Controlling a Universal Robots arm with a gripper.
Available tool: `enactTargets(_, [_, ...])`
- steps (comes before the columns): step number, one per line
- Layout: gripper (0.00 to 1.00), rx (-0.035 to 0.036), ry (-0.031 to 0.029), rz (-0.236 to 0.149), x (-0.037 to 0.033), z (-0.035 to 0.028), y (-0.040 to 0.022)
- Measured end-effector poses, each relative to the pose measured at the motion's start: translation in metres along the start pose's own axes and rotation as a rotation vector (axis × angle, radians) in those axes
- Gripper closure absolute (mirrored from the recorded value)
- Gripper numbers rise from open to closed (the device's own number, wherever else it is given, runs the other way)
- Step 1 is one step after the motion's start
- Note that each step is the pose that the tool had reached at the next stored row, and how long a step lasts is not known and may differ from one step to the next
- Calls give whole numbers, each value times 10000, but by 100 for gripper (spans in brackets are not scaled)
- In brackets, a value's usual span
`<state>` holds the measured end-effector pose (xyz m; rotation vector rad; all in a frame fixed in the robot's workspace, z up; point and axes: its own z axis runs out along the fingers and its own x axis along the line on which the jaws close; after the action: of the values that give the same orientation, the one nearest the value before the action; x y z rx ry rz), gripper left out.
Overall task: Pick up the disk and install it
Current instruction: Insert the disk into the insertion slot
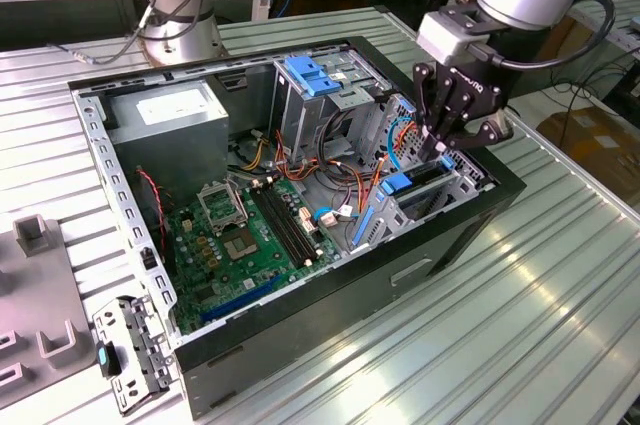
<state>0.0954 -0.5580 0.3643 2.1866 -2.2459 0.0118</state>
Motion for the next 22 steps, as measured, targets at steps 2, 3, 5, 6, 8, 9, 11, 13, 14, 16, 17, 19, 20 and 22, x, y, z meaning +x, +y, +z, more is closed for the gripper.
enactTargets(2, [89,0,1,1,-1,42,-22])
enactTargets(3, [89,0,1,0,-1,60,-29])
enactTargets(5, [89,-1,-1,0,-2,104,-41])
enactTargets(6, [89,0,0,1,-2,132,-43])
enactTargets(8, [89,0,-1,1,-3,181,-44])
enactTargets(9, [89,0,0,0,-3,209,-44])
enactTargets(11, [89,0,0,0,-4,269,-44])
enactTargets(13, [89,-1,7,0,-4,295,-44])
enactTargets(14, [89,-1,9,0,-4,301,-44])
enactTargets(16, [89,0,4,0,-4,306,-44])
enactTargets(17, [89,0,-1,0,-4,303,-44])
enactTargets(19, [89,1,-9,0,-4,264,-44])
enactTargets(20, [89,0,1,0,-4,241,-44])
enactTargets(22, [89,0,-1,0,-3,214,-45])
